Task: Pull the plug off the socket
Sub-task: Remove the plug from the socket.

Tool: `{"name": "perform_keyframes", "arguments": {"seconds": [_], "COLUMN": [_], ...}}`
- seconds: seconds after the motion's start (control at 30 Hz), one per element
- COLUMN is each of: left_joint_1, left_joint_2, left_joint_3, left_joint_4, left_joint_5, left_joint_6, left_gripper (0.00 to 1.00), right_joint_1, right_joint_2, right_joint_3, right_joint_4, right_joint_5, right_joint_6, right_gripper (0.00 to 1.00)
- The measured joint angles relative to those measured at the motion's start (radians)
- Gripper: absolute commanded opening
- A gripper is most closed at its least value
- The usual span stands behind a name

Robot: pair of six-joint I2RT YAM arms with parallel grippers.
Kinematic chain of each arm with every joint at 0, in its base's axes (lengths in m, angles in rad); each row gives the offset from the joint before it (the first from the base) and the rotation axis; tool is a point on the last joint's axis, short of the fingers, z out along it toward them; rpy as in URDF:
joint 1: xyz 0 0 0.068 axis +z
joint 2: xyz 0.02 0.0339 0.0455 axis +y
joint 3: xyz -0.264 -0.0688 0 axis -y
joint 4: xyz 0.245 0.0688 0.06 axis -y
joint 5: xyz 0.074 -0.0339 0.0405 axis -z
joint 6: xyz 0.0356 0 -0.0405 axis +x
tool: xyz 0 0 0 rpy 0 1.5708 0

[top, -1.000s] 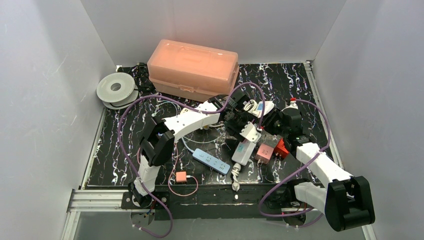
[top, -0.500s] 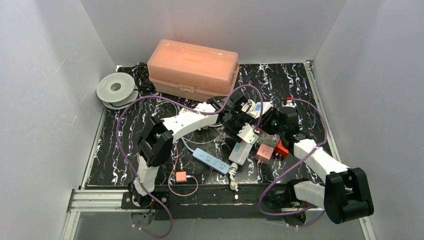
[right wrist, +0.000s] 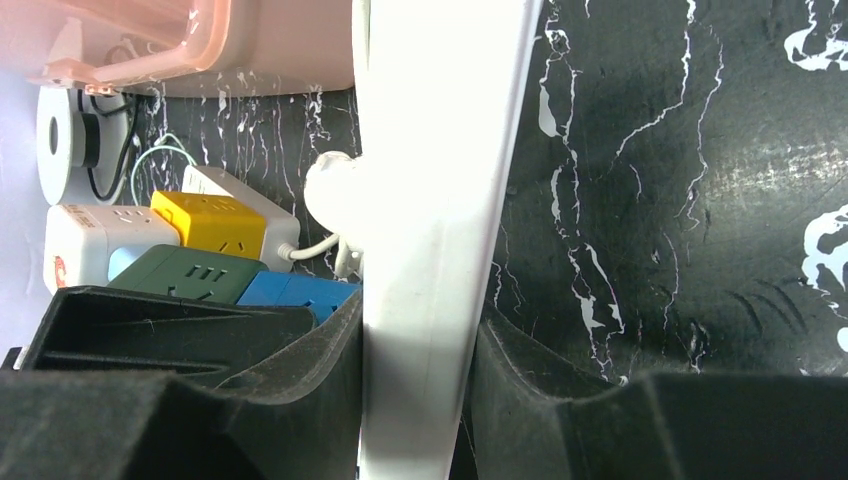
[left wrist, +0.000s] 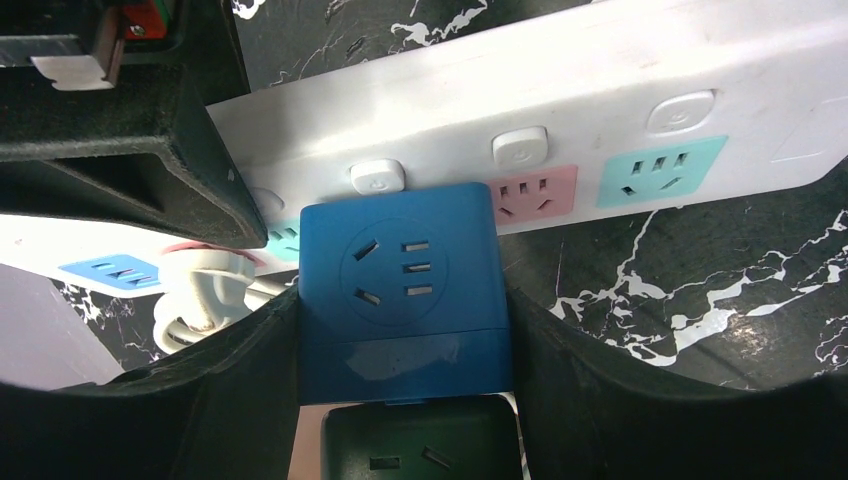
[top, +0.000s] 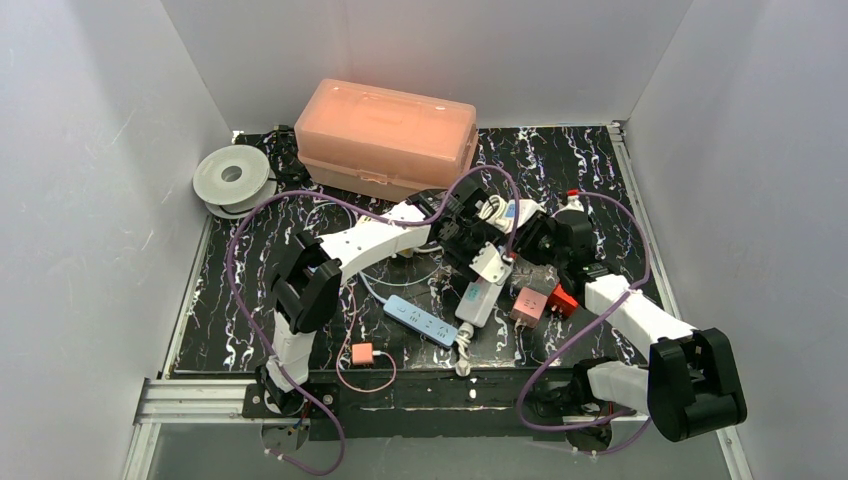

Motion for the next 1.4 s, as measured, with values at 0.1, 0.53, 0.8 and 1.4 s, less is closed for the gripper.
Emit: {"name": "perform_keyframes", "arguments": {"seconds": [0.1,0.53,0.8,1.4], "left_joint_1": [0.002,0.004,0.014,0.043], "left_joint_2": [0.000,-0.013,-0.040,-0.335], "left_joint_3": [0.004,-0.019,-0.036,-0.104], "left_joint_4": [-0.003,0.032,0.029,-0.048], "left_joint_5": [0.005,-0.008,-0.006,0.087], "left_joint_6": [0.000,-0.032,-0.034,-0.016], "left_gripper": [0.05,0.00,0.00,0.00], "right_joint_1": [0.012,0.018,0.021,-0.047], "right_joint_2": [0.002,0.018,0.011,0.081], "right_joint_3": [0.004,0.016,0.016,0.019], "right_joint_4": [0.006,0.001,0.001,-0.129], "right_joint_5": [0.019,0.056,0.056,0.237], "right_joint_6": [-0.009,-0.009,-0.010,-0.076], "right_gripper": [0.01,0.01,0.01,0.36]}}
